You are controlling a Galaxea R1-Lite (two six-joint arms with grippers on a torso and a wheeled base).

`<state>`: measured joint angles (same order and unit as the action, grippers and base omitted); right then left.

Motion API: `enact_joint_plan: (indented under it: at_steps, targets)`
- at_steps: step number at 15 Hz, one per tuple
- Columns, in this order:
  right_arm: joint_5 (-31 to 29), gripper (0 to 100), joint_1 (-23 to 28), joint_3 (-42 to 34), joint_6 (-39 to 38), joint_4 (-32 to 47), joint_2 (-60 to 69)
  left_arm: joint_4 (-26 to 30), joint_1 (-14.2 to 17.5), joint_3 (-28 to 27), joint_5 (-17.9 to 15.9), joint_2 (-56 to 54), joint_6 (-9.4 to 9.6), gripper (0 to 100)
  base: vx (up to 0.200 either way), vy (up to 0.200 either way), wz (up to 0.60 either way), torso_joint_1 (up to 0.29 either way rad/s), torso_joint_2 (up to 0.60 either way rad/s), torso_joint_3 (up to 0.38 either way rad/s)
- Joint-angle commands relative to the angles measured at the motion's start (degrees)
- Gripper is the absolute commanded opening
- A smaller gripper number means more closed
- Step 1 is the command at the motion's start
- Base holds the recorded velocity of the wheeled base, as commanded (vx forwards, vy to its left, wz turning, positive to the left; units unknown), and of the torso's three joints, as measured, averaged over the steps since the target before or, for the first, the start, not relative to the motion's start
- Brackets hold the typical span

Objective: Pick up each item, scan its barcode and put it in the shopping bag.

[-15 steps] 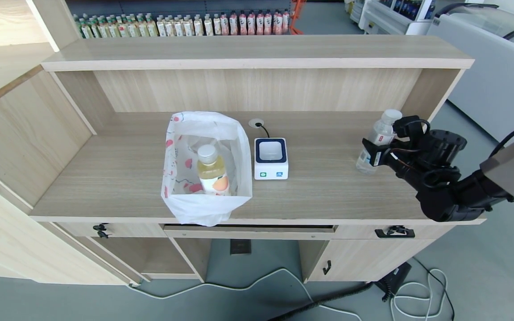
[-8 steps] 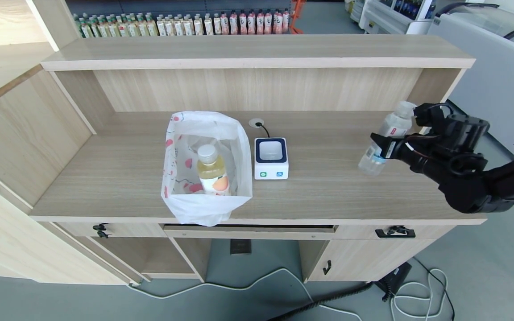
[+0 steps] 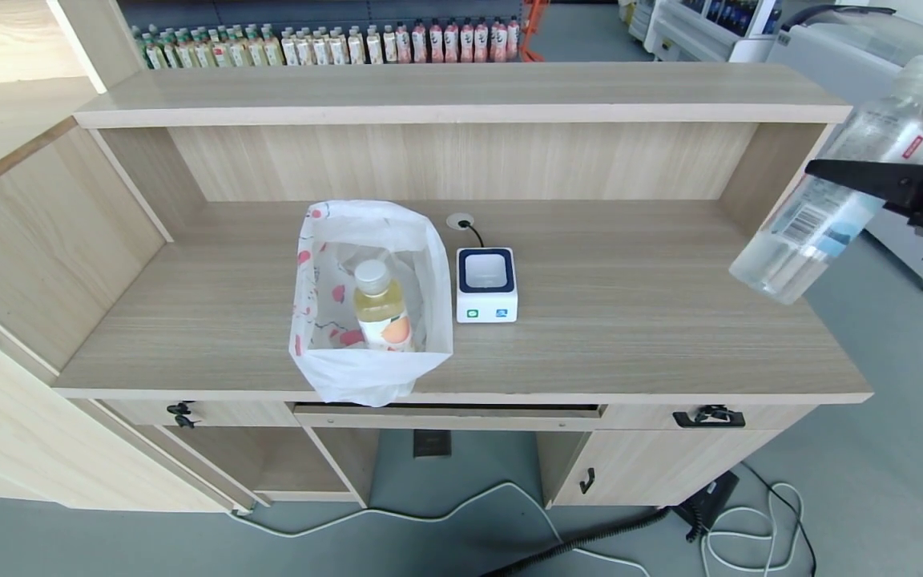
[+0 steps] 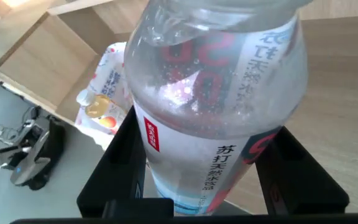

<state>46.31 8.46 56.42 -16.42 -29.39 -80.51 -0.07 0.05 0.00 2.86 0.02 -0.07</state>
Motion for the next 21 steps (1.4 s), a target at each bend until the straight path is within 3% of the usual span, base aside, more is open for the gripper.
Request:
enact_joint_plan:
  at_steps: [1,4,10,12,15,21]
  targets:
    - [5.7,0,-3.6,-1.5,-1.6,6.4,14.8,0.0,0.0,0.0,0.0,0.0,-0.01,100,0.000,0.000,0.00,0.000,0.00,0.000]
    - [5.9,0,-15.8,-1.8,-3.6,16.2,23.7,0.0,0.0,0.0,0.0,0.0,-0.01,100,0.000,0.000,0.00,0.000,0.00,0.000]
    - [5.6,0,-28.6,-2.0,-5.6,22.7,29.8,0.0,0.0,0.0,0.0,0.0,-0.01,100,0.000,0.000,0.00,0.000,0.00,0.000]
    - [5.7,0,-28.9,-1.4,-7.3,22.9,30.0,0.0,0.0,0.0,0.0,0.0,-0.01,100,0.000,0.000,0.00,0.000,0.00,0.000]
    - [6.2,0,-29.0,0.8,-15.8,22.9,31.3,0.0,0.0,0.0,0.0,0.0,-0.01,100,0.000,0.000,0.00,0.000,0.00,0.000]
    - [9.2,0,-28.9,-0.8,-16.0,25.4,33.4,0.0,0.0,0.0,0.0,0.0,-0.01,100,0.000,0.000,0.00,0.000,0.00,0.000]
